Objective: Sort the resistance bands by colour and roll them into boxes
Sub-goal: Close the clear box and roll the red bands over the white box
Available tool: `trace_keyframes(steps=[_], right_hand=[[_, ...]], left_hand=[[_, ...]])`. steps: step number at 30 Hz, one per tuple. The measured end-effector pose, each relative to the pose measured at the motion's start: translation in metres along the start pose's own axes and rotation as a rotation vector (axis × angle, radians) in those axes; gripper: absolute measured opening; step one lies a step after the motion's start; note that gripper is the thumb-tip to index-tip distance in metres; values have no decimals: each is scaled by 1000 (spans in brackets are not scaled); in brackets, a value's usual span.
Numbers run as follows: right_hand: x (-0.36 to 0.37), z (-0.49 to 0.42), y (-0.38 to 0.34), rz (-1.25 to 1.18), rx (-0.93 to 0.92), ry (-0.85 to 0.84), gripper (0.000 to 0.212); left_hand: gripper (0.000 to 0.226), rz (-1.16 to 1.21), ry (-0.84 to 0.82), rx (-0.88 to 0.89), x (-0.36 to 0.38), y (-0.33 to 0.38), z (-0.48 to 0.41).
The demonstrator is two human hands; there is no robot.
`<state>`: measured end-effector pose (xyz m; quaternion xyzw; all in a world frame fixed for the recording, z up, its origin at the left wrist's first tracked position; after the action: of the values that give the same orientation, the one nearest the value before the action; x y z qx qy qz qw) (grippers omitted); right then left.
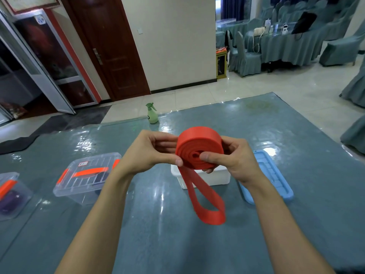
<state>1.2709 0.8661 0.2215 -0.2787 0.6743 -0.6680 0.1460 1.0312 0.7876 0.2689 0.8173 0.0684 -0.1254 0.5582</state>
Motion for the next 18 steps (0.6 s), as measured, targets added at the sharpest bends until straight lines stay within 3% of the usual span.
trace_keyframes(steps=[4, 9, 13, 18], right_hand=[[2, 1, 5, 16, 20, -51, 24], [-1, 3, 4, 499, 96, -31, 64], [11, 4, 16, 597, 135, -50, 50], [16, 2, 24, 628, 136, -71, 58]], left_hand=[[48, -112, 24, 16, 3, 6, 0], [47, -633, -175, 7, 1, 19, -11], [53, -914, -366, -38, 15, 28, -18], [54, -1055, -457, -43, 15, 37, -21]])
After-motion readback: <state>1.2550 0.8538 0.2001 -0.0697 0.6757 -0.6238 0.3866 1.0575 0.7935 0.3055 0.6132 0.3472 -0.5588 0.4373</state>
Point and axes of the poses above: each hand's wrist, its own z-axis away from the middle knuckle, its own x-axis out of the palm, y = z × x, the point moved 2 cm from there along -z, towards the middle knuckle, and after that the axes turned 12 degrees about x, right-handed, at the moved point
